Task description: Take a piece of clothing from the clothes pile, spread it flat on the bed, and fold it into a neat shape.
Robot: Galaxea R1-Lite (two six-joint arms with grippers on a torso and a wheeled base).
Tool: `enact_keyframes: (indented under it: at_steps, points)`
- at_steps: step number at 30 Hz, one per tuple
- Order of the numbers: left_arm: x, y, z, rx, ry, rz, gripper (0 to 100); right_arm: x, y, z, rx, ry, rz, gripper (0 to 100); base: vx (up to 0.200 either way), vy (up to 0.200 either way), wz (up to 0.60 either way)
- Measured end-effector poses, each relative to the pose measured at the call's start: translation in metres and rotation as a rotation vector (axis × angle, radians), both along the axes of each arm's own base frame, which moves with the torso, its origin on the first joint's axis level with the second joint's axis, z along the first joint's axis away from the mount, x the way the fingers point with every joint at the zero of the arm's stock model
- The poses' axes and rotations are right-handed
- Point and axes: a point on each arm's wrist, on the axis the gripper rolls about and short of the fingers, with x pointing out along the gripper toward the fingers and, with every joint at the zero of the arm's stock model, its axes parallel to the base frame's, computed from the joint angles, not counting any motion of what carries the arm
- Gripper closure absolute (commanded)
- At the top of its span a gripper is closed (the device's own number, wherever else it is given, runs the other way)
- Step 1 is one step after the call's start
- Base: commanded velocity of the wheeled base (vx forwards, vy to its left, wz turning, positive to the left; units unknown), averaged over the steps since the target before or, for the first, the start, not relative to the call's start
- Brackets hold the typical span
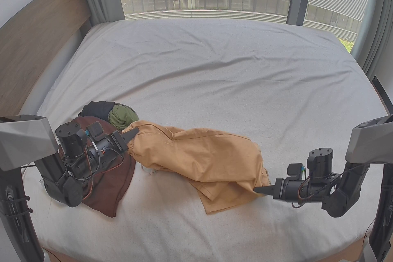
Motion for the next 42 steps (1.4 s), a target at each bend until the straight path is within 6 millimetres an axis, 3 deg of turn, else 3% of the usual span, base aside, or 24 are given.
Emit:
enact_keyframes:
  at_steps: [9, 19, 20, 30, 42]
  points:
    - [0.006, 0.004, 0.001, 0.0, -0.015, 0.038, 100, -0.023, 0.011, -0.026, -0.087, 0.055, 0.11, 100, 0.0, 0.0, 0.0]
    - [0.008, 0.005, 0.0, 0.0, -0.017, 0.044, 100, -0.035, 0.01, -0.035, -0.136, 0.07, 0.159, 100, 0.0, 0.0, 0.0]
    - [0.008, 0.005, 0.001, -0.001, -0.018, 0.044, 100, -0.035, 0.01, -0.035, -0.136, 0.07, 0.159, 0, 0.0, 0.0, 0.0]
    - [0.007, 0.005, 0.0, 0.001, -0.017, 0.042, 100, -0.022, 0.001, -0.027, -0.106, -0.024, 0.105, 0, 0.0, 0.0, 0.0]
    - [0.007, 0.005, 0.0, 0.003, -0.017, 0.041, 100, 0.021, -0.019, -0.009, -0.002, -0.134, -0.057, 0, 0.0, 0.0, 0.0]
